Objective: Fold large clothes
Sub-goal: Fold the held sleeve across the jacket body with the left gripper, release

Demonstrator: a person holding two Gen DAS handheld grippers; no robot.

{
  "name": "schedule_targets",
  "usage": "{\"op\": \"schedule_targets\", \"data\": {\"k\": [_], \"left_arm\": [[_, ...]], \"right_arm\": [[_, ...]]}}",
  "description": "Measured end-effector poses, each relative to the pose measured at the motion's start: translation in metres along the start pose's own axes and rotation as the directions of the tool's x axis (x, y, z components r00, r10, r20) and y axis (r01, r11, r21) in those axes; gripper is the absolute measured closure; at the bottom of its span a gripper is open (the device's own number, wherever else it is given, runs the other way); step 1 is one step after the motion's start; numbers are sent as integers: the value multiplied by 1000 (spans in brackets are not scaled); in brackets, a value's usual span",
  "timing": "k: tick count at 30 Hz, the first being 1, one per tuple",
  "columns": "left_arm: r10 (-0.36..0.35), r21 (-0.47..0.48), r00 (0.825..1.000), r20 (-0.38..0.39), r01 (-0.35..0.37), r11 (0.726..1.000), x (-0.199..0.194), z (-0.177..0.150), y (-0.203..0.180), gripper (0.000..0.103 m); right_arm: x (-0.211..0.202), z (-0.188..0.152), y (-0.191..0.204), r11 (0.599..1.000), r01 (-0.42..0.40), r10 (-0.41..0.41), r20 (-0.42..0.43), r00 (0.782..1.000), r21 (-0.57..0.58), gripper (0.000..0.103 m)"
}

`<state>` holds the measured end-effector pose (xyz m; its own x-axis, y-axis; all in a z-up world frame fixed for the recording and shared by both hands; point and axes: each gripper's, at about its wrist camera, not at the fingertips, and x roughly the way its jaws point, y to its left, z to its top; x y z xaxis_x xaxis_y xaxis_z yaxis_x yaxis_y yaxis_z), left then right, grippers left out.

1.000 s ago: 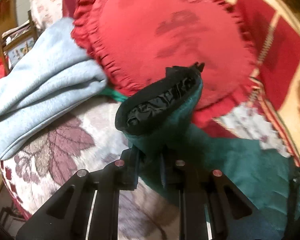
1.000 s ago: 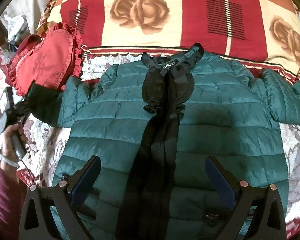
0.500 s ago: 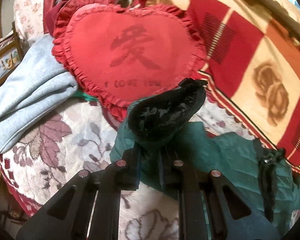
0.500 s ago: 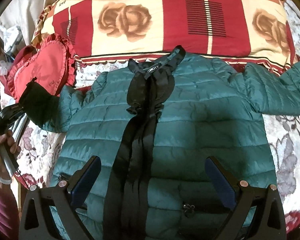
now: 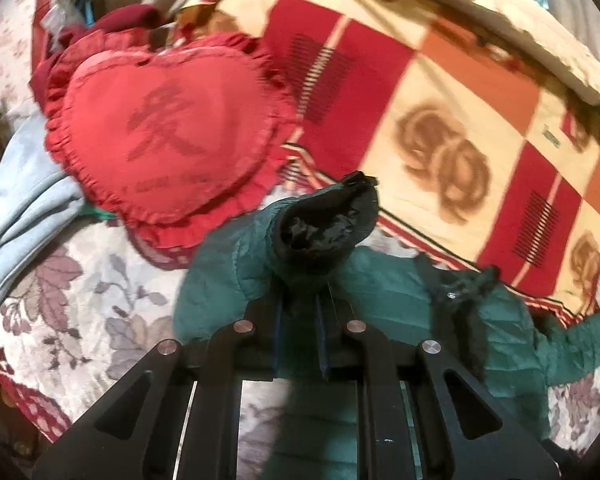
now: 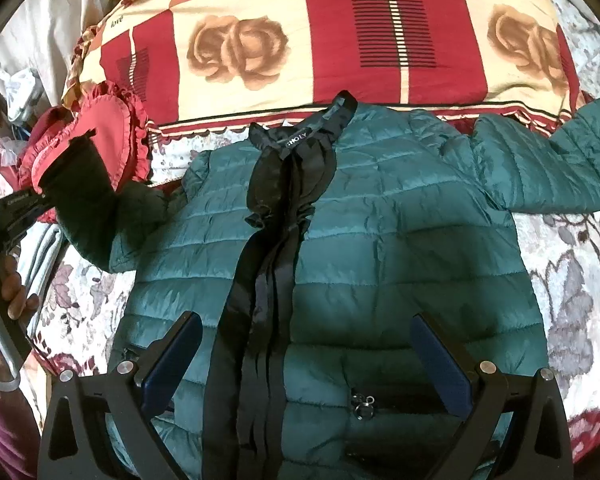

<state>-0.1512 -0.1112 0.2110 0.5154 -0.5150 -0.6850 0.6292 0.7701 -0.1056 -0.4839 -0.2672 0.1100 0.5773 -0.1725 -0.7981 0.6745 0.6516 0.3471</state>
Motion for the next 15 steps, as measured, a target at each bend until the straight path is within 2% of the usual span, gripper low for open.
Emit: {"op": "schedule_targets", "data": {"k": [10, 15], "left_arm": [[-101, 61, 995, -10, 101, 993, -12, -11, -70, 90], [-160, 110, 987, -19, 161, 981, -20, -21, -109, 94]], "right_arm": [[-5, -3, -11, 1000, -4, 3, 6, 1000, 28, 0], [-9, -4, -17, 999, 0, 0, 11, 1000, 40, 0]]}}
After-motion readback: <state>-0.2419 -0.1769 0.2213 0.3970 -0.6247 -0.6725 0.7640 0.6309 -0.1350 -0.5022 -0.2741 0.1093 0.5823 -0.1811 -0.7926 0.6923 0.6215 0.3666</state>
